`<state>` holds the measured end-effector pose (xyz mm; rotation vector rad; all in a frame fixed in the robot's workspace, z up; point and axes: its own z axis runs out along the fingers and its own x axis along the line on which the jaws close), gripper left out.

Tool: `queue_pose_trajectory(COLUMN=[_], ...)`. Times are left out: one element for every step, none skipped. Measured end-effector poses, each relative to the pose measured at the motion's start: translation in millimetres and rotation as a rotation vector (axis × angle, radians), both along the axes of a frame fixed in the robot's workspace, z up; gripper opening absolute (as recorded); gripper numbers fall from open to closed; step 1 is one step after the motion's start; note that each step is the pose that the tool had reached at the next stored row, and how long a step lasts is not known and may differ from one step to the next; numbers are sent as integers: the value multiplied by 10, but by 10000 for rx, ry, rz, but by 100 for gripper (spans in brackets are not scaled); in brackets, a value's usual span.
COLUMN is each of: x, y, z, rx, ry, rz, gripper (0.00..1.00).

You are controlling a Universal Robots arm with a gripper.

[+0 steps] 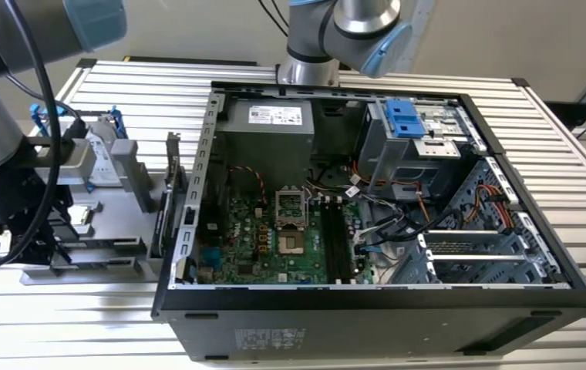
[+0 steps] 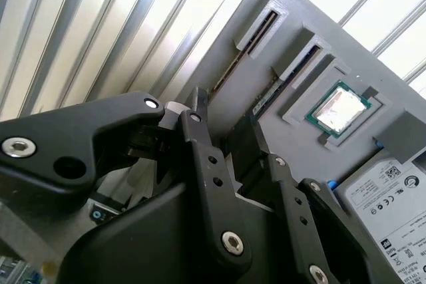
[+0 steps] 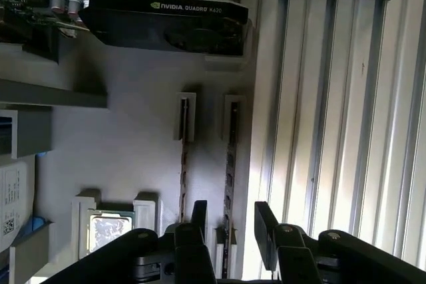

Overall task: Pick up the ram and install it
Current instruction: 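Pick up the ram and move it above insertion slot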

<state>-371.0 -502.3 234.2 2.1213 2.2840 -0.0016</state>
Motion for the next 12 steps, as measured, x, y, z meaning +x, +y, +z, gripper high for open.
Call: queue_pose_trajectory(x=[0,0,0,0,0,0,0,0,0,0,0,0], y=[0,0,0,0,0,0,0,0,0,0,0,0], z=[-4,-7,-9,-12,-16,-21,-26,-30,-34,-37,-41,-47], rx=[0,0,-1,0,1,2,1,1,1,0,0,1], ry=[0,0,1,0,-1,-2,-2,-1,-1,0,0,-1], rz=[0,0,0,0,0,0,0,0,0,0,0,0], gripper=[100,100,100,100,100,100,100,100,100,100,100,100])
